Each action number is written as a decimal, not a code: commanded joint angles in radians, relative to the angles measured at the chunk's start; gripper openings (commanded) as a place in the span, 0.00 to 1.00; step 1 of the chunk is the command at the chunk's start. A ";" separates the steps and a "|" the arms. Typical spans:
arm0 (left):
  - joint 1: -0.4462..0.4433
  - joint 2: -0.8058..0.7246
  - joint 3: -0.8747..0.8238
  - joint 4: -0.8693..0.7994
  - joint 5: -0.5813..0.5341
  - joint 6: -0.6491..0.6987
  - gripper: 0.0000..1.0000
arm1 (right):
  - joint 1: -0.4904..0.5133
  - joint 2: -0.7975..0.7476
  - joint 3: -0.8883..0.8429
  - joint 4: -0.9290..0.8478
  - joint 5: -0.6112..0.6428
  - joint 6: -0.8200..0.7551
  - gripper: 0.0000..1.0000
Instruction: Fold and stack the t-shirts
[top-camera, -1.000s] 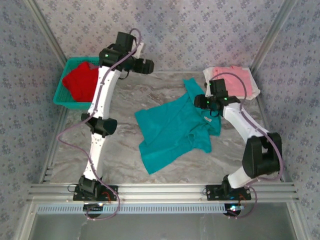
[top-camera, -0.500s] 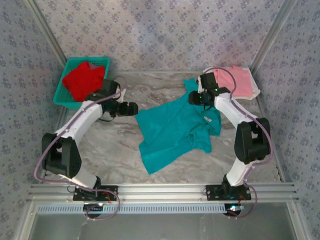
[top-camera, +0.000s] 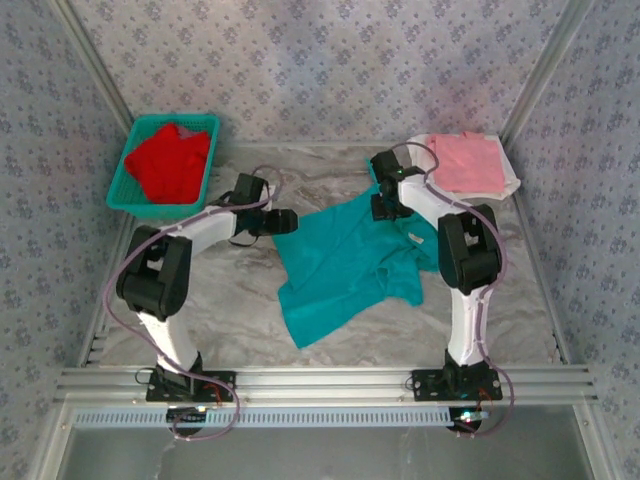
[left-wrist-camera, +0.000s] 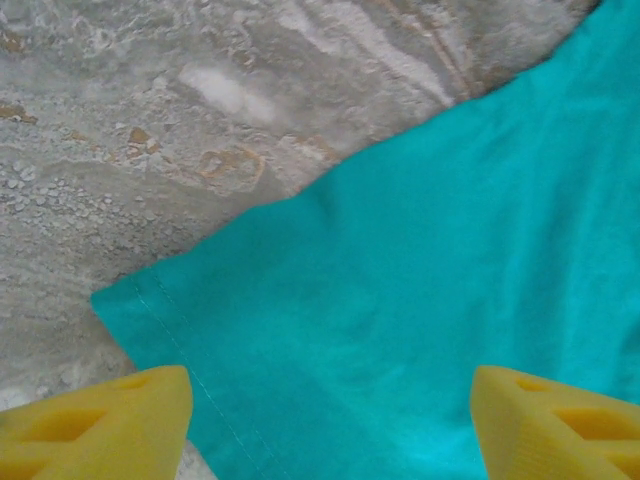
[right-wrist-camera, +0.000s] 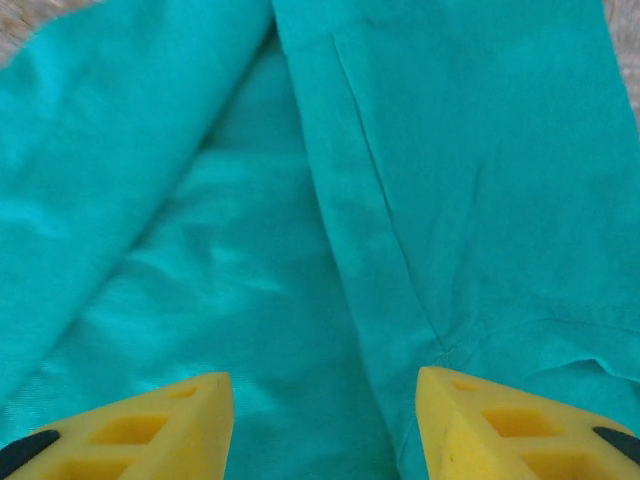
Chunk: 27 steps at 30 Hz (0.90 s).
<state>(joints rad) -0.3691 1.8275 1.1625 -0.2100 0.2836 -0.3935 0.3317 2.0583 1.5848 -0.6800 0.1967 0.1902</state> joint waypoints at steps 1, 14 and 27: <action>0.000 0.045 0.017 0.047 -0.046 -0.015 0.71 | -0.005 0.025 0.034 -0.055 0.044 -0.012 0.52; 0.010 0.130 -0.006 0.078 -0.135 -0.063 0.28 | -0.028 0.036 0.015 -0.035 0.073 -0.014 0.14; 0.067 0.070 -0.038 0.048 -0.214 -0.055 0.00 | -0.053 -0.091 -0.024 0.017 0.083 -0.029 0.00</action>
<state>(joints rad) -0.3244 1.9293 1.1503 -0.1184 0.1207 -0.4610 0.2916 2.0262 1.5684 -0.6731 0.2565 0.1669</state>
